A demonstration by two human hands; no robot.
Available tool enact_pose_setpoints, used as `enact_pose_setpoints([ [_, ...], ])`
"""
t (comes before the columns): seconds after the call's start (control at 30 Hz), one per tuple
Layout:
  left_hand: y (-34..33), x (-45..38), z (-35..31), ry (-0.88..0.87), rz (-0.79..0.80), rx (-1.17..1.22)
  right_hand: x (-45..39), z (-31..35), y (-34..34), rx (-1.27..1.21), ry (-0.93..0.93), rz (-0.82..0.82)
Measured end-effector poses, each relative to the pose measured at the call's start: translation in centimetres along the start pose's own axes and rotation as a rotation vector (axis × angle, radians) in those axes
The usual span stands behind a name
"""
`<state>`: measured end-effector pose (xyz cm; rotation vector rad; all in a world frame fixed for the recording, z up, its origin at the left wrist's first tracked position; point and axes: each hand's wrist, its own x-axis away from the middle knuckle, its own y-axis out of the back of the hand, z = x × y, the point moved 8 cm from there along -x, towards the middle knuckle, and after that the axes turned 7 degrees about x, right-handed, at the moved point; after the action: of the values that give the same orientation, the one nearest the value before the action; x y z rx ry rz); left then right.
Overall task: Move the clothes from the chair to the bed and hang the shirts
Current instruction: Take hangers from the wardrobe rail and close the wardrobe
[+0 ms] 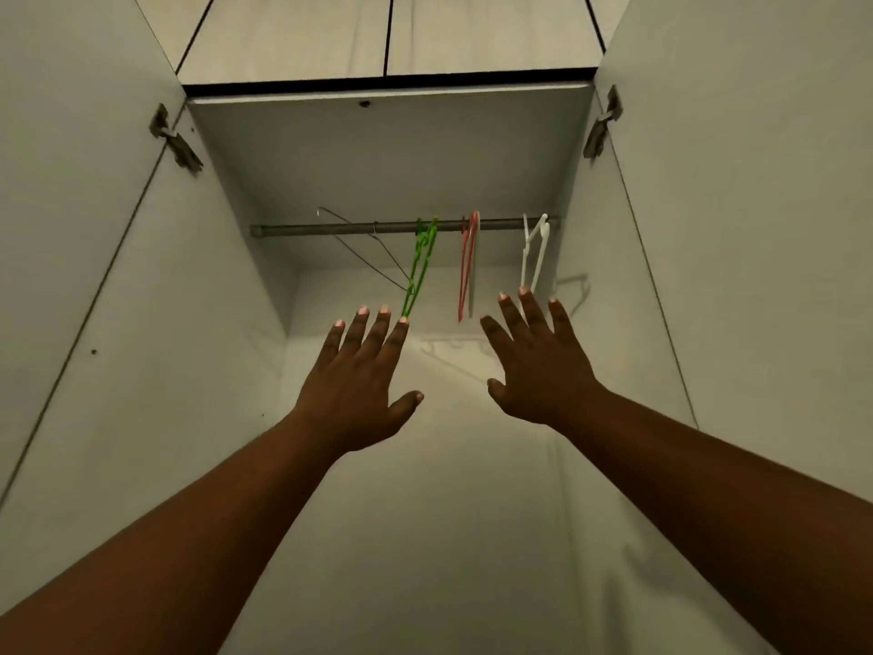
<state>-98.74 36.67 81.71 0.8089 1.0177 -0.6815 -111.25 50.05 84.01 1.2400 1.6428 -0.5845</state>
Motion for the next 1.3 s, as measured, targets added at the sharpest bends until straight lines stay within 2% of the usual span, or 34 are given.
enact_pose_setpoints([
  [0.2,-4.9,-4.3,2.2,0.006,0.005,-0.021,-4.1,-0.3,-3.4,0.026,-0.022,-0.026],
  [0.57,-10.0,-10.0,6.5,-0.152,-0.175,0.021,-10.2,-3.0,-6.9,0.272,-0.167,0.011],
  [0.77,-10.3,-13.9,5.3,-0.178,-0.252,0.016,-13.3,-4.5,-7.7,0.343,-0.216,0.005],
  [1.03,-9.5,-18.5,3.2,-0.192,-0.304,-0.127,-17.1,-7.1,-8.5,0.241,-0.227,-0.062],
  [1.3,-7.8,-22.1,4.6,-0.110,-0.333,-0.309,-23.3,-8.1,-5.6,-0.116,-0.250,-0.211],
])
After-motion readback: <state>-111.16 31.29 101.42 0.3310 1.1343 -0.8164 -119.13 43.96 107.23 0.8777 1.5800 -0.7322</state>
